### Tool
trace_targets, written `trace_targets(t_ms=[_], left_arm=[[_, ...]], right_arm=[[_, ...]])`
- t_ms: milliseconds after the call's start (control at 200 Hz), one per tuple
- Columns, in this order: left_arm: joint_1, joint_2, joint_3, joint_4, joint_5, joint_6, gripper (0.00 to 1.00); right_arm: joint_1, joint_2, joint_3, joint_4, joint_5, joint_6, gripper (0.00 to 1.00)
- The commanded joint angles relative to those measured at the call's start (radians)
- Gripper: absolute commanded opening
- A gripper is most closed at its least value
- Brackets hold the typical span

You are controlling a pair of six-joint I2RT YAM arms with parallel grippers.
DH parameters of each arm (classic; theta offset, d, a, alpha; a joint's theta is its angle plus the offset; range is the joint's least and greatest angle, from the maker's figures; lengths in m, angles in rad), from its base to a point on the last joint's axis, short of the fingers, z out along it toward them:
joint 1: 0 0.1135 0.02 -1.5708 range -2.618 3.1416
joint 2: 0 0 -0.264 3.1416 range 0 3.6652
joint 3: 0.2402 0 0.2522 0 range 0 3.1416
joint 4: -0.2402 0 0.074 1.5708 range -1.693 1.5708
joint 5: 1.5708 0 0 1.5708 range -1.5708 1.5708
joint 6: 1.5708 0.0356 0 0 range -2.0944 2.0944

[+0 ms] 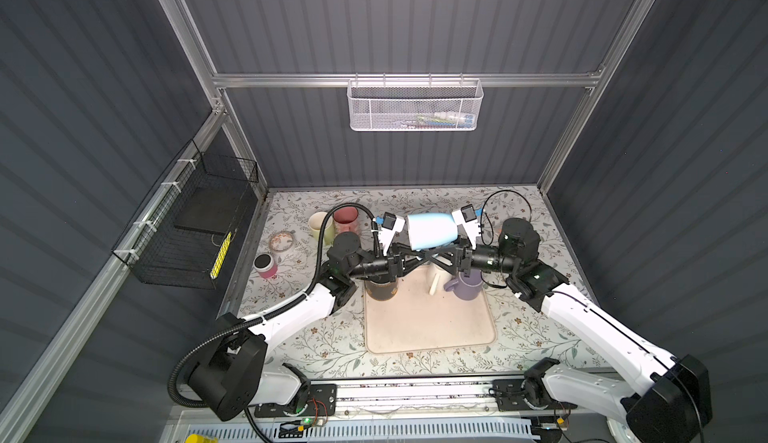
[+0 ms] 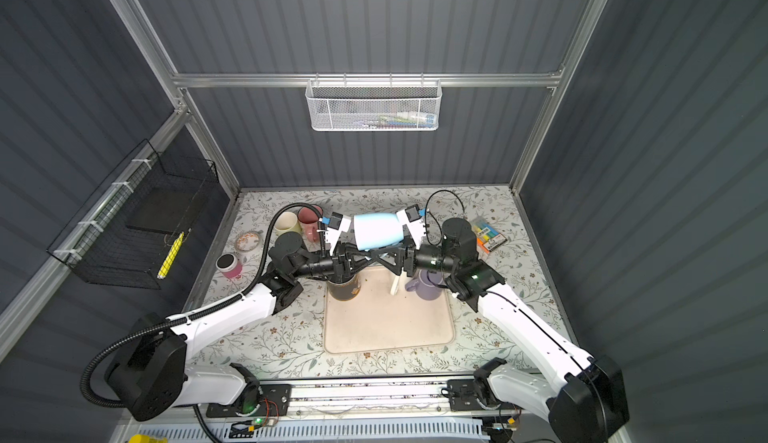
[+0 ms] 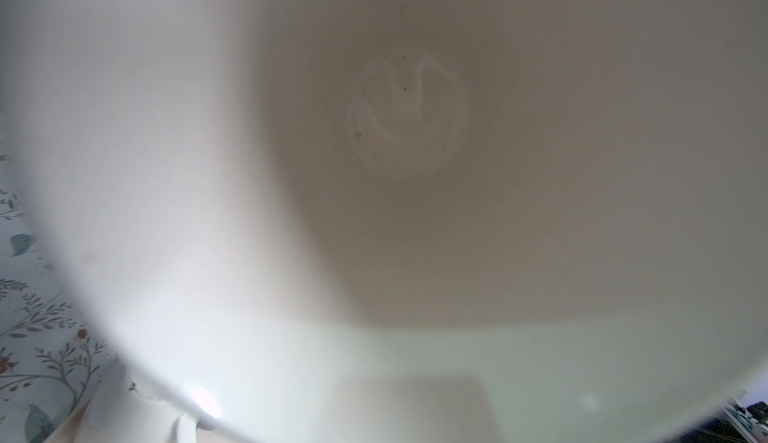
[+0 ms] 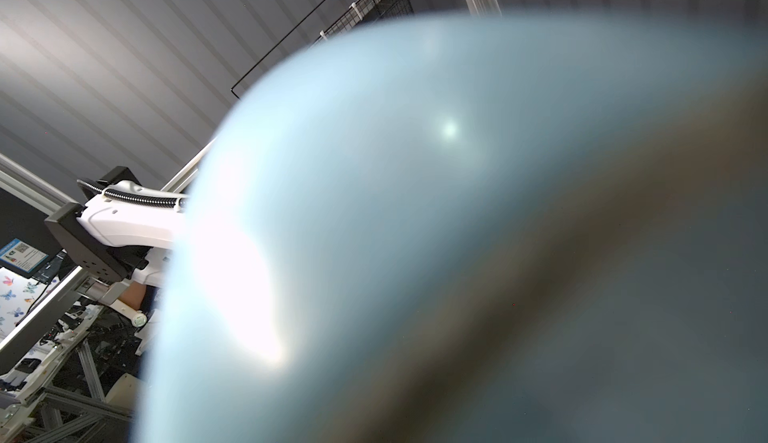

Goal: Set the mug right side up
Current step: 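Close the left gripper on the light blue mug's rim and open the right gripper, then carry blue mug toward pink mug with left gripper while right gripper nears white mug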

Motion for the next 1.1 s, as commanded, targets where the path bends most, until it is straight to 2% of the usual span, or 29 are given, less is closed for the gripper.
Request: trace_targets(t_ms=[0,255,640,911,1096], left_arm=[[-0.004,-0.037,-0.01,-0.039,-0.09,0.068,0.0],[-0.004,-0.08,0.011,-0.175,-0.187,0.142,0.0],[-0.004,-0.087,0.123,-0.486,-0.412,0.259,0.0],[-0.004,-0.042,0.265,-0.719,-0.596,0.341,0.0],[-0.004,0.031,0.399,-0.885,-0.681,0.382,0.0]], right_arm=[[0.012,-0.005,-0.01,0.033,-0.024,-0.008,0.6],[0.009,-0.037,-0.029,-0.026,0.049,-0.037,0.69],[-0.005,-0.06,-0.044,-0.172,0.328,-0.038,0.69],[-0.009,-0.053,-0.04,-0.254,0.396,-0.054,0.69],[-0.009,-0.067,-0.051,-0.277,0.413,-0.058,0.68]])
